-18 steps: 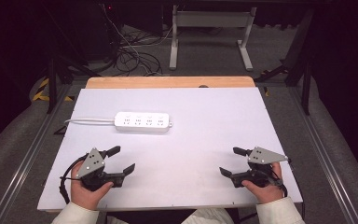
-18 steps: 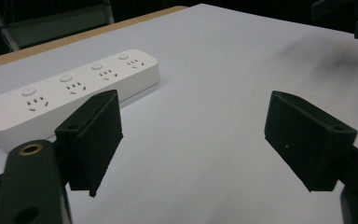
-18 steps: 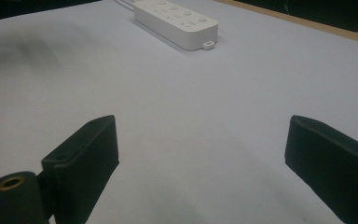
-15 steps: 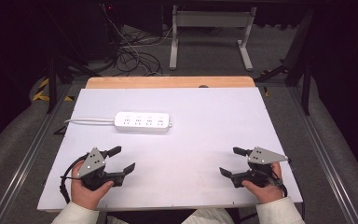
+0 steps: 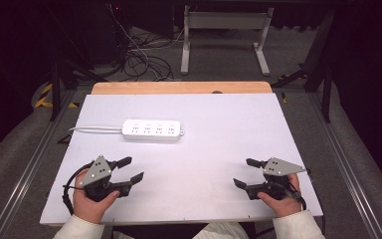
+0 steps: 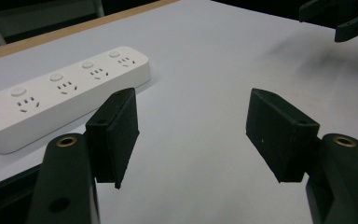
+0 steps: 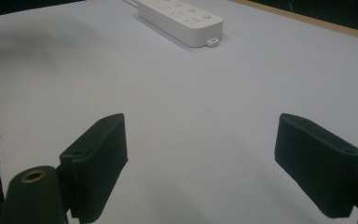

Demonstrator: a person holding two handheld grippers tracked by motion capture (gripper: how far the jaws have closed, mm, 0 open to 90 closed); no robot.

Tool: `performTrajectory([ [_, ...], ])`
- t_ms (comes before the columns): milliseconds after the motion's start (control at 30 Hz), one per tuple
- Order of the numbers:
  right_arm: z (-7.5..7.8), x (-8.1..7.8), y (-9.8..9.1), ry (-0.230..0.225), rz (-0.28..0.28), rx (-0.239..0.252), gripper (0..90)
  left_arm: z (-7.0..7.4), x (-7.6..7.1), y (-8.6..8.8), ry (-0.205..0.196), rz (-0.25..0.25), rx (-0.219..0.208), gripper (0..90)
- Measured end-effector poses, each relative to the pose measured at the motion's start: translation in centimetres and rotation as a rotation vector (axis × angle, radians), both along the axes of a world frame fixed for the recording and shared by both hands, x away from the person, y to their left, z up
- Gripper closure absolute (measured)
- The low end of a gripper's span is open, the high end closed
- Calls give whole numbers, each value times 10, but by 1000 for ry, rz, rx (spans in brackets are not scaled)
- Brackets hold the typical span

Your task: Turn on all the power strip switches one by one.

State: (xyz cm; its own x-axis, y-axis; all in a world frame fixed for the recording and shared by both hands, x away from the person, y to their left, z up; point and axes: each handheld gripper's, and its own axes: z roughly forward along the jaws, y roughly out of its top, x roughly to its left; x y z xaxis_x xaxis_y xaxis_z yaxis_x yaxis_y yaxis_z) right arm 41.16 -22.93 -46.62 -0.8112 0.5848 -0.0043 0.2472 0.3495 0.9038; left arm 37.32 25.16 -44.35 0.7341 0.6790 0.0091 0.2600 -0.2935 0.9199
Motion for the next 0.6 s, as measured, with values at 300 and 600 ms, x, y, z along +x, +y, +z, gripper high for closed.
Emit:
performTrajectory([
  [300, -1, 0, 0, 0, 7, 2, 182, 8, 2, 1, -3, 2, 29, 413],
  [600, -1, 0, 2, 7, 7, 5, 188, 29, 16, 3, 39, 7, 48, 589],
])
